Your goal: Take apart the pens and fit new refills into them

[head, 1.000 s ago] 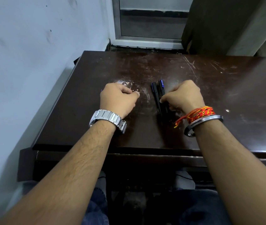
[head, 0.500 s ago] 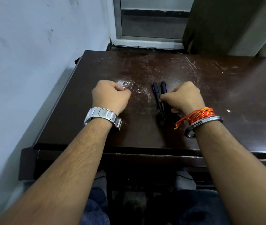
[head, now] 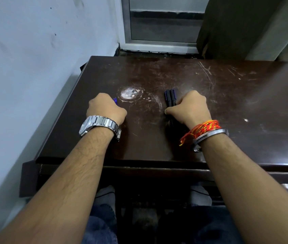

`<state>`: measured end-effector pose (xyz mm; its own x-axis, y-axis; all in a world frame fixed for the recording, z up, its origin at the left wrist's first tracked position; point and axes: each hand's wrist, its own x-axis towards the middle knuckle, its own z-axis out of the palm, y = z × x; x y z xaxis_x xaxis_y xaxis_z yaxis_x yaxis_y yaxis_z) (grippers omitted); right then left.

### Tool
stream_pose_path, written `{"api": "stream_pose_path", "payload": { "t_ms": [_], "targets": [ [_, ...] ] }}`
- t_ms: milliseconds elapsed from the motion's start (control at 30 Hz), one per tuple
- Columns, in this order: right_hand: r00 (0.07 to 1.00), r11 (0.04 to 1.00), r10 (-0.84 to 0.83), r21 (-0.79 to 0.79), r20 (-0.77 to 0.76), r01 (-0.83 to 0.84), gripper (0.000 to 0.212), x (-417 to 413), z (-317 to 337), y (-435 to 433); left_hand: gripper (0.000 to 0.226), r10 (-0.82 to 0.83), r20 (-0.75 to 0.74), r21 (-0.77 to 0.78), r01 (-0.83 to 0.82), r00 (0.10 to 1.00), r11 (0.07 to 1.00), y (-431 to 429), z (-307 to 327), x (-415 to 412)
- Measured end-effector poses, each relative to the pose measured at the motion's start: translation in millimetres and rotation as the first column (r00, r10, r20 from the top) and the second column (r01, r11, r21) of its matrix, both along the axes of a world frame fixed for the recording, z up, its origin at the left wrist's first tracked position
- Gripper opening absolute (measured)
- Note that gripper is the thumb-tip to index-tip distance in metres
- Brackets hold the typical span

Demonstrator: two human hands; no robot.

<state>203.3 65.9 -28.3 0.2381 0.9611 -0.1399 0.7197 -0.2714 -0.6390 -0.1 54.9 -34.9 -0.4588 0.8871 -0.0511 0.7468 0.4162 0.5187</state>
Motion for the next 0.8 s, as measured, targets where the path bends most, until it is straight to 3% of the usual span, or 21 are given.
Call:
{"api": "stream_pose_path", "payload": {
  "t_ms": [600, 800],
  "targets": [
    [0.999, 0.999, 0.047, 0.008, -0.001, -0.047, 0.046, -1.3, -5.6, 0.9, 0.016, -0.063, 0.044, 0.116, 0.058, 0.997, 0.992, 6.9, -6.9, 3.3],
    [0.997, 0.981, 0.0, 0.193, 0.078, -0.015, 0.043, -7.3, -1.8, -8.0, 0.025, -0.057, 0.042, 0.154, 0.05, 0.997, 0.987, 1.6, -6.0, 4.5]
  ]
}}
